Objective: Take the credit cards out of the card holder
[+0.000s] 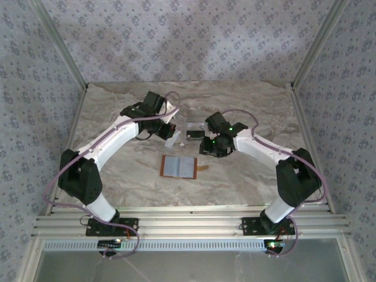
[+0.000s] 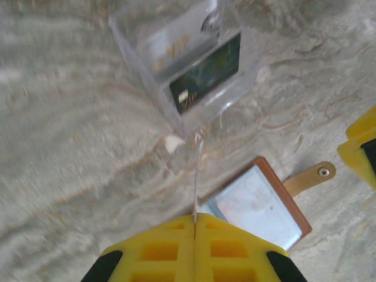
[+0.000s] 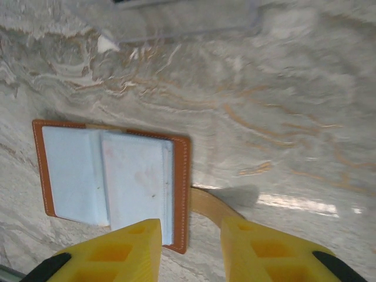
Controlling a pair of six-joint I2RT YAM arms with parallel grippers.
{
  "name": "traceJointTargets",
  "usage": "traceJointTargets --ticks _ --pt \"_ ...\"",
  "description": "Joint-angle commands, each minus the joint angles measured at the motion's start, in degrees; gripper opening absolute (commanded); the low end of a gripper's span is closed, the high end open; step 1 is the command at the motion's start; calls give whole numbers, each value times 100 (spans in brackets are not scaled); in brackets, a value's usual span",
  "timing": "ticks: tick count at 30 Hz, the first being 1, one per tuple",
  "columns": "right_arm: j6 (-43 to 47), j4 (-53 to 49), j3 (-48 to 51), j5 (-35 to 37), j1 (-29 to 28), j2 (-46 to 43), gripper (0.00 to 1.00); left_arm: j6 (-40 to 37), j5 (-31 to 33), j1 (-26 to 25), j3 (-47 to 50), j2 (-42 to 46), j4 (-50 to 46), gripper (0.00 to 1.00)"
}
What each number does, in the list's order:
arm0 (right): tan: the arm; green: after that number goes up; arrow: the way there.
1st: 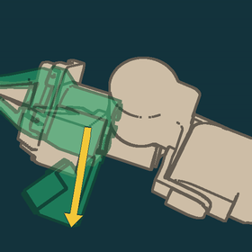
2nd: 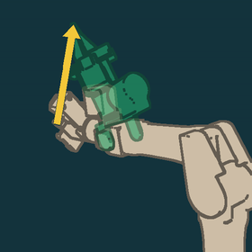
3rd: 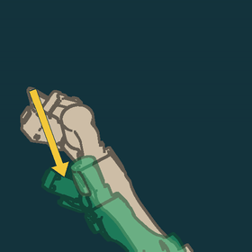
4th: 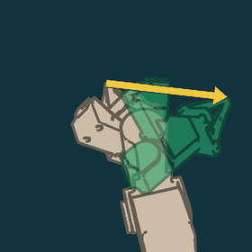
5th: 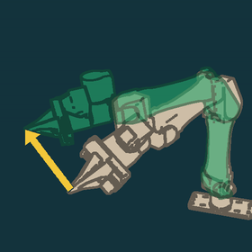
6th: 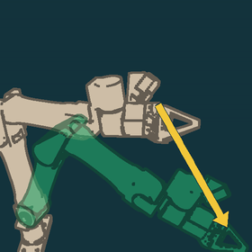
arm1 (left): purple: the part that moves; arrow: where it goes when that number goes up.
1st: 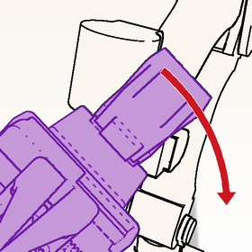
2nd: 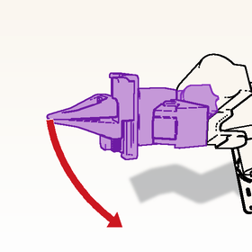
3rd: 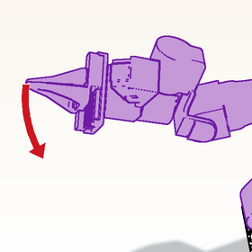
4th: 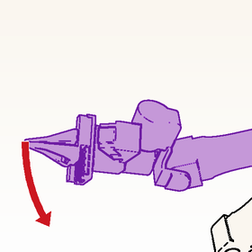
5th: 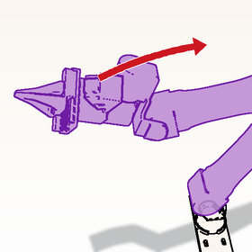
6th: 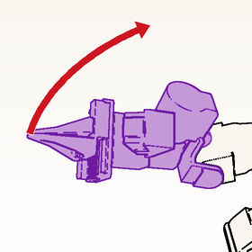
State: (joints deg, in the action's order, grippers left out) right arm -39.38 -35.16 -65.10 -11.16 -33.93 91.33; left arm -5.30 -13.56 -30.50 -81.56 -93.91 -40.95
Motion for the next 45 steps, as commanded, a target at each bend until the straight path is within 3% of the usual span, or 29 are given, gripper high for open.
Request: traceJointTargets --ticks 1,11,14,30,39,45 --pt "161 -331 189 105 253 -289 34 -1579 -112 -74 -561 -307 -511 0" --pt "281 -565 349 102 754 -689 34 -4126 -373 -236 -2147 -1370 -1160 0" --pt "285 -580 391 97 802 -776 34 -4510 -428 -251 -2613 -1687 -1269 0" --pt "281 -565 654 97 945 -1107 33 -5192 181 -674 -6428 -4179 -3087 0" --pt "282 -476 832 9 1001 -1165 32 -5313 780 -833 -6733 -4600 -3282 0" --pt "282 -444 892 -18 998 -1173 32 -5365 823 -852 -6715 -4704 -3332 0"
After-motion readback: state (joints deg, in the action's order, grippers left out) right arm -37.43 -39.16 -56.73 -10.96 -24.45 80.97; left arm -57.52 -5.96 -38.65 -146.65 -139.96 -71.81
